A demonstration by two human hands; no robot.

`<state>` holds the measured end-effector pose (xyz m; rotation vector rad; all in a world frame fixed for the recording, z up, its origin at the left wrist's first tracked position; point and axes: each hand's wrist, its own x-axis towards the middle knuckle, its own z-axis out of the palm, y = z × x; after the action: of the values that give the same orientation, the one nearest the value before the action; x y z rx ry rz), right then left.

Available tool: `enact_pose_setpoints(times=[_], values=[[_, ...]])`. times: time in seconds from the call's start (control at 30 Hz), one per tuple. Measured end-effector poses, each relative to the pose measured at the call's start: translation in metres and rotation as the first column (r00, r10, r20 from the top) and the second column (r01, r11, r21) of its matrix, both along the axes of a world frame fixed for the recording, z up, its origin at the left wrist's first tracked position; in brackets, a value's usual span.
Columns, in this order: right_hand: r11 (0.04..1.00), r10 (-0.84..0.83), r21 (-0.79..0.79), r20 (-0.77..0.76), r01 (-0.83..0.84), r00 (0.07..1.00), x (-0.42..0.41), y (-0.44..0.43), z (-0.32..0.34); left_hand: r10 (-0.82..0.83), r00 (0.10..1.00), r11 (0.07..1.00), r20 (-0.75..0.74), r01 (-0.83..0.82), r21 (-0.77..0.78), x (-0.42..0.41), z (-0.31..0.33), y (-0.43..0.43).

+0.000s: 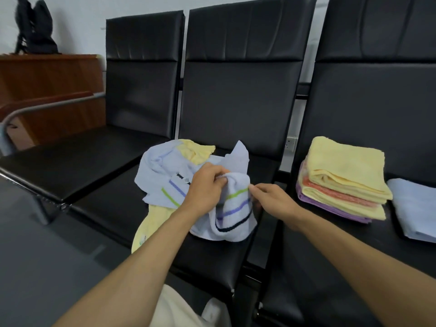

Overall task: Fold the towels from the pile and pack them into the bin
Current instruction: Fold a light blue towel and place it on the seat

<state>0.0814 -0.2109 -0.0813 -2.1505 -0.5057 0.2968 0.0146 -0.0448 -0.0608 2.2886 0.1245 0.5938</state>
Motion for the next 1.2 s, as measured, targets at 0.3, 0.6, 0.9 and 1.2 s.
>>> enact_pose_setpoints(times=[0.3, 0.6, 0.9, 1.2], values=[[0.890, 0.222, 0.451, -0.552, 0.064, 0.804, 0.006, 0.009, 0.010, -0.457, 0.888, 0.828, -0.043, 0.407, -0.386, -0.025, 0.018, -0.010], [0.898, 0.308, 0.429, -0.449, -0.099, 0.839, -0.004, 0.031, 0.014, -0.068, 0.995, 0.770, -0.077, 0.003, -0.638, -0.021, 0.015, 0.003], [0.706, 0.635, 0.671, -0.457, -0.228, 0.623, -0.017, 0.002, 0.033, 0.412, 0.803, 0.382, -0.430, -0.581, -0.719, -0.011, -0.010, 0.044], [0.986, 0.152, 0.139, -0.488, -0.095, 0.859, -0.011, 0.031, 0.004, 0.286, 0.896, 0.421, -0.340, -0.437, -0.795, -0.012, -0.019, 0.054]])
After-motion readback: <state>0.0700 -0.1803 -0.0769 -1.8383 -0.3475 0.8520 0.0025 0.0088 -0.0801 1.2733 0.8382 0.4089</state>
